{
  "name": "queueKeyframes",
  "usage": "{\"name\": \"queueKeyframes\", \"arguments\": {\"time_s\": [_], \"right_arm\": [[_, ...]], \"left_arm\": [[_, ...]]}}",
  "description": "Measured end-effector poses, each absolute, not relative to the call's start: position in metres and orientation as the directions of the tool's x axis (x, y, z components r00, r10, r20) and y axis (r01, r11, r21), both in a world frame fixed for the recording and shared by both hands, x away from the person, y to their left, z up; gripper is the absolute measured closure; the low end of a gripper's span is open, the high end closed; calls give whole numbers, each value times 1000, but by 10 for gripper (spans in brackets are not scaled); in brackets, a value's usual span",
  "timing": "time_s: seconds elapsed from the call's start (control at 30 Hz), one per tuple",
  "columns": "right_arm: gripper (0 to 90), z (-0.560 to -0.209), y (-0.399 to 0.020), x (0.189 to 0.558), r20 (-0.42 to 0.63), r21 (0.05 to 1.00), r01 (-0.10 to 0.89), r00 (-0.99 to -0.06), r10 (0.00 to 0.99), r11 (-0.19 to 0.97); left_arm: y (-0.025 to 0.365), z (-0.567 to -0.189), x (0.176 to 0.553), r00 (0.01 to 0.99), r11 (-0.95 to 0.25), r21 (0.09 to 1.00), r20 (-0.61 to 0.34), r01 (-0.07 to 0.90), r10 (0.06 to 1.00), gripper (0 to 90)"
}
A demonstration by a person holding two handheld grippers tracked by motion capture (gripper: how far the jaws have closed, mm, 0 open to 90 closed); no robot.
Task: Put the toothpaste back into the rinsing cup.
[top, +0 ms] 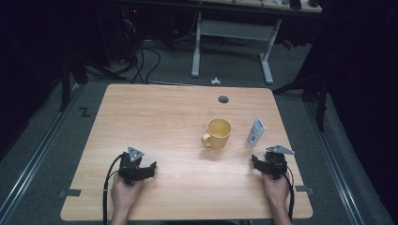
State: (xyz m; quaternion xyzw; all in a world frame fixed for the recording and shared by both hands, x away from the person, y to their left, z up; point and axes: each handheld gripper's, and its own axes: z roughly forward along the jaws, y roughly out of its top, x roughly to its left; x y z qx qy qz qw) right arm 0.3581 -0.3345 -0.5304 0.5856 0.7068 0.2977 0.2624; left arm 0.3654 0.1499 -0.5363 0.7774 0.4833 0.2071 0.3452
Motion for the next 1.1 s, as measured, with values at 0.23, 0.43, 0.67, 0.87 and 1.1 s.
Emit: {"name": "queueKeyframes", "arguments": {"time_s": [0.23,0.43,0.67,0.87,1.1], "right_arm": [[326,-530,-334,358,-23,727,672,-178,984,139],[326,-530,-334,358,-20,727,673,-181,983,138],[322,-530,-334,358,-21,727,672,-183,983,140],[310,-530,-334,358,-19,726,674,-177,984,136],[259,-531,-335,359,-20,720,681,-167,986,130]], "left_arm": [[150,-536,365,447,-294,737,-12,608,895,222],[150,-536,365,445,-293,737,-12,609,895,223],[150,-536,365,445,-293,737,-12,609,895,223],[149,-536,365,445,-293,737,-12,609,896,223],[149,-536,365,445,-294,737,-11,609,895,222]]}}
